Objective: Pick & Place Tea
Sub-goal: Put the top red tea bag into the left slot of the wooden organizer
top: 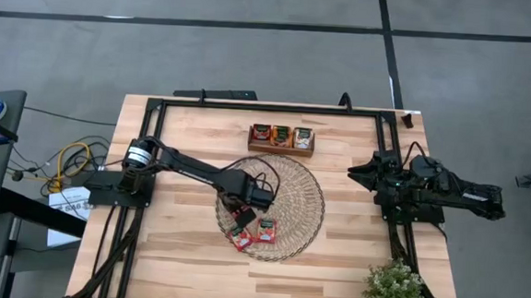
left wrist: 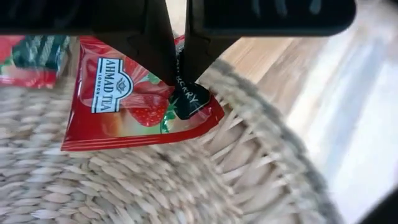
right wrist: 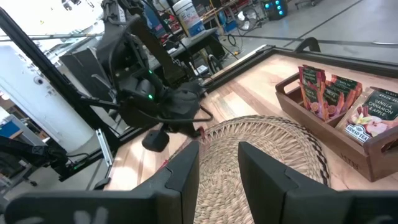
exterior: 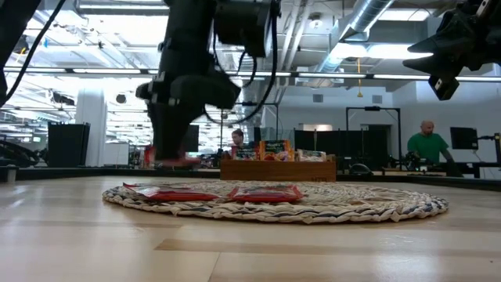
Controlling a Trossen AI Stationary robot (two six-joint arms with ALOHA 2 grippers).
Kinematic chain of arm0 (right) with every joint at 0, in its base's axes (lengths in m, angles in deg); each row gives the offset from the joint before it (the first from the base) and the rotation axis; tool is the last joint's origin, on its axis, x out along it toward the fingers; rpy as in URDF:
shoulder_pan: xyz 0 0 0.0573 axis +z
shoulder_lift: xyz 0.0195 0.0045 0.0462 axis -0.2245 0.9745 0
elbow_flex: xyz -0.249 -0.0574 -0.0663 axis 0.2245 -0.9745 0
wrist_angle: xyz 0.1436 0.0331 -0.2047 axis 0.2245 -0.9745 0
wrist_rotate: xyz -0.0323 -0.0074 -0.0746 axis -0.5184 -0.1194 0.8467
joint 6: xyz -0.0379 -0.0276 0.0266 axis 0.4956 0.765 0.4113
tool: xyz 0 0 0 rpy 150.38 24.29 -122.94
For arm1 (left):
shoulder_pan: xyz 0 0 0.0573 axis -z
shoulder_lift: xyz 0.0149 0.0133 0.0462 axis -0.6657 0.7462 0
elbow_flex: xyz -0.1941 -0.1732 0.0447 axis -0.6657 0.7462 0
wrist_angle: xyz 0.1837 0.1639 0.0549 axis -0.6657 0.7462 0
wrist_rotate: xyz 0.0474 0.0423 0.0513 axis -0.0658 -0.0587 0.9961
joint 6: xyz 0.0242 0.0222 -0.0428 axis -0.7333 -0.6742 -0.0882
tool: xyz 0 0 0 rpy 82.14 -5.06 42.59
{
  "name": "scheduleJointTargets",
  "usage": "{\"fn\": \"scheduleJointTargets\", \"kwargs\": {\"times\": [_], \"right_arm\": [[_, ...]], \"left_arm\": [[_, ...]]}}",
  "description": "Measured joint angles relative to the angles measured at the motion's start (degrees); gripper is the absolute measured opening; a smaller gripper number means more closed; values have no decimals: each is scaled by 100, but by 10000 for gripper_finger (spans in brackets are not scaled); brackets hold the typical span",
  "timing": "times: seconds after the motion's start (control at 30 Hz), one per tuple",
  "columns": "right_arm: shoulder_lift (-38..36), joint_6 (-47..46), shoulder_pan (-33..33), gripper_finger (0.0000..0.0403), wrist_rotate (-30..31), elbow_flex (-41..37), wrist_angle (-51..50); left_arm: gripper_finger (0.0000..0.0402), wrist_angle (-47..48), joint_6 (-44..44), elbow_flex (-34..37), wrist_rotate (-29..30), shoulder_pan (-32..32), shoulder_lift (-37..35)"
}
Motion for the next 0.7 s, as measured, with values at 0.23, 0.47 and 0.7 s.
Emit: {"fn": "scheduleJointTargets", "kwargs": {"times": [0.23, 0.47, 0.7], "right_arm": [[-2, 0, 0, 103, 0, 0, -1], [-1, 0, 0, 103, 0, 0, -1], [0, 0, 0, 103, 0, 0, 0]], "left_arm": [[18, 1533, -116, -1181, 1220, 17, -16], [18, 2214, -1074, -2302, 3636, -22, -34], [18, 2121, -2634, -2453, 5221, -225, -37]]}}
